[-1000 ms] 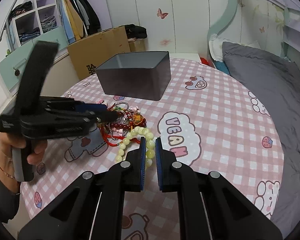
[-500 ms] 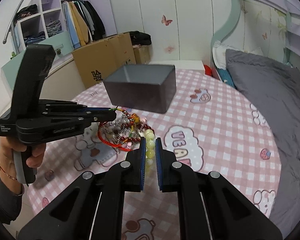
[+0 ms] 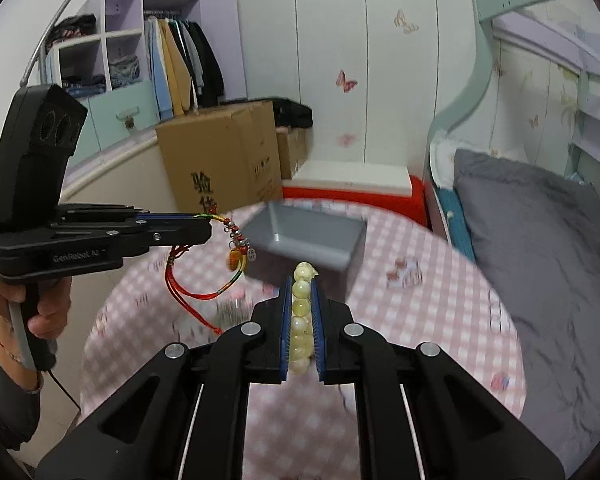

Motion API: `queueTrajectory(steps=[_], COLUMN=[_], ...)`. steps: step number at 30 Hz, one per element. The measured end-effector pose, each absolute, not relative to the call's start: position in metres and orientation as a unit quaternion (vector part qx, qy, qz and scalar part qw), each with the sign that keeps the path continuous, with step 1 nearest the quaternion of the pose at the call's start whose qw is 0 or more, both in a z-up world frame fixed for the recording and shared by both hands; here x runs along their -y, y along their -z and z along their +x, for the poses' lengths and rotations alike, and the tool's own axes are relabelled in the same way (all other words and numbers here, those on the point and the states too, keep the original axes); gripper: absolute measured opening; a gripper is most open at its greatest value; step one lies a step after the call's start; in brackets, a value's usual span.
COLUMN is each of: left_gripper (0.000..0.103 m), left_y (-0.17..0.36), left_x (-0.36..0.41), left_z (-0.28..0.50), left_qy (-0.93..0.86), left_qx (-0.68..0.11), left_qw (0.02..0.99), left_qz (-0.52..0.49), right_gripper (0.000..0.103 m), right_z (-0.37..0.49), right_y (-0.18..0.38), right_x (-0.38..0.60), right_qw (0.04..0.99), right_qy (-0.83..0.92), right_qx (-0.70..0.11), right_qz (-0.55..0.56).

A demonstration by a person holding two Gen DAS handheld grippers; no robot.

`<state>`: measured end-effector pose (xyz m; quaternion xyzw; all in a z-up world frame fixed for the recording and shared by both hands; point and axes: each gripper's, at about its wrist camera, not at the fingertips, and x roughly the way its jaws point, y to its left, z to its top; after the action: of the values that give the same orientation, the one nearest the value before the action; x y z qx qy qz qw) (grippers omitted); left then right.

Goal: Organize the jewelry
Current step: 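Drop the cream bead bracelet in the box while the left gripper drops the red string bracelet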

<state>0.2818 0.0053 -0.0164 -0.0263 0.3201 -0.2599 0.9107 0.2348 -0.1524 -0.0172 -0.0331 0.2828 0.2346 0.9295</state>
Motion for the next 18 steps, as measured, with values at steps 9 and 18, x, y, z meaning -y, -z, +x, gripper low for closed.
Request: queueTrajectory(steps=[9,18], left_gripper=[0.006,0.007], left_y=[0.006,0.059], left_x=[-0.014,0.009], left_z=[0.358,0.411], left_qy=[0.216,0.195], left_qx=[-0.308,-0.377], left_qw=[0.926,0.905], left_qz=[-0.040,-0.003], right_gripper=[0.008,0.008], right_z=[0.310,0.363], right_y=[0.023,0.079], right_x=[0.118,0.107], right_qw=[0.940,0.917], right_qy=[-0.209,-0.203], right_qx=[-0.270,-0.343], right_qz=[-0.029,-0.009])
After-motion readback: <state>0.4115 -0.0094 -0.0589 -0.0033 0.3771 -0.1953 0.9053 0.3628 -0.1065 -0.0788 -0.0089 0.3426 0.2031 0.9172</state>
